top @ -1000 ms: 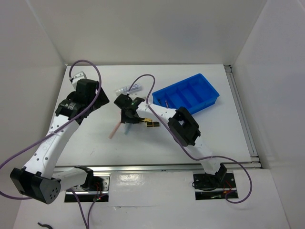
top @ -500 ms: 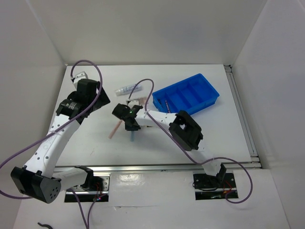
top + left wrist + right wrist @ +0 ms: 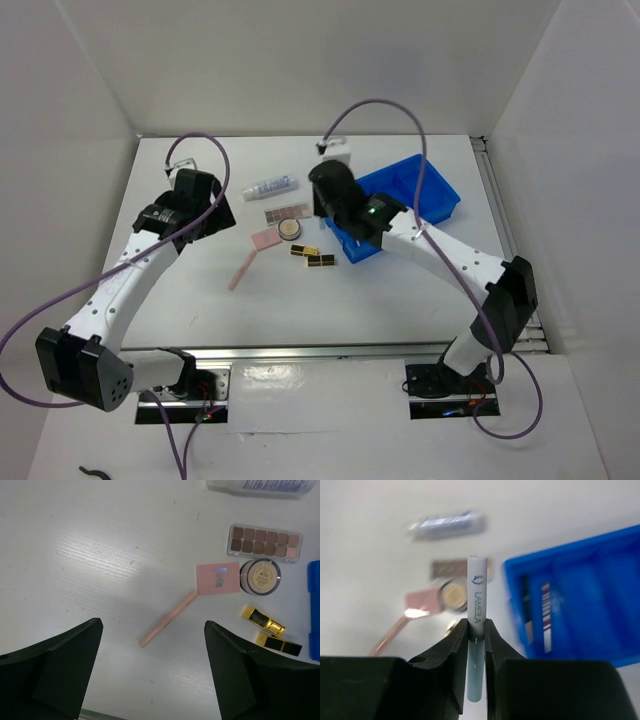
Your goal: Organize the makeup
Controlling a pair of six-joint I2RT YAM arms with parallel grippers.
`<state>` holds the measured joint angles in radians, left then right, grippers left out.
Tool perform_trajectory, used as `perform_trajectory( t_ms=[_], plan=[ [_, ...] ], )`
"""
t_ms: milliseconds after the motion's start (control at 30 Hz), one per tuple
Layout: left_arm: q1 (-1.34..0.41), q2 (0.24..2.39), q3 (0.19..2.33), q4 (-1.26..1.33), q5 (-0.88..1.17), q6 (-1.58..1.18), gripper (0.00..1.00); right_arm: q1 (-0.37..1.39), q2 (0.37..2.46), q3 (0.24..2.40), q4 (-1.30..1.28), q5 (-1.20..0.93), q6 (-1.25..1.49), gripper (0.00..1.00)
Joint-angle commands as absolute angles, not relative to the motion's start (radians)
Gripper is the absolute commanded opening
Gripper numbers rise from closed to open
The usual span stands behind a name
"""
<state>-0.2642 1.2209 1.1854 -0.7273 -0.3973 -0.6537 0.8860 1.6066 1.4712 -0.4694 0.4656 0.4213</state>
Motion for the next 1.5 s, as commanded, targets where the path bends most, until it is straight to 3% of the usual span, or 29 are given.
perform_trajectory(
  t_ms=[0,333,600,767,867,967,1200,1467],
  plan=[
    [-0.259,1.262,1.177,-0.696,-0.4,-0.595,0.97,0.783,1.623,1.43,-0.327,0.563,0.167,0.01],
    [-0.259,1.367,1.18,-0.738,-0.393,-0.552,0.97,0.615,1.781,1.418,-0.273,0.496,0.043,0.01],
    [-0.259,1.465,1.137,-0.718,-0.246,-0.534,0.95,0.592,1.824,1.373,-0.27,0.419,0.043,0.06],
    [-0.268,1.486,1.115,-0.693,-0.227,-0.526,0.98,0.592,1.824,1.353,-0.279,0.387,0.063,0.2],
    [-0.281,1.509,1.097,-0.681,-0.216,-0.503,0.95,0.592,1.804,1.353,-0.279,0.367,0.074,0.5],
    [-0.291,1.532,1.097,-0.67,-0.206,-0.494,0.89,0.592,1.792,1.373,-0.302,0.367,0.074,0.65],
    [-0.322,1.634,1.085,-0.64,-0.209,-0.518,0.76,0.574,1.695,1.425,-0.368,0.42,0.15,0.65],
    [-0.333,1.761,1.143,-0.64,-0.264,-0.567,0.75,0.554,1.554,1.405,-0.394,0.387,0.21,0.62]
  ],
)
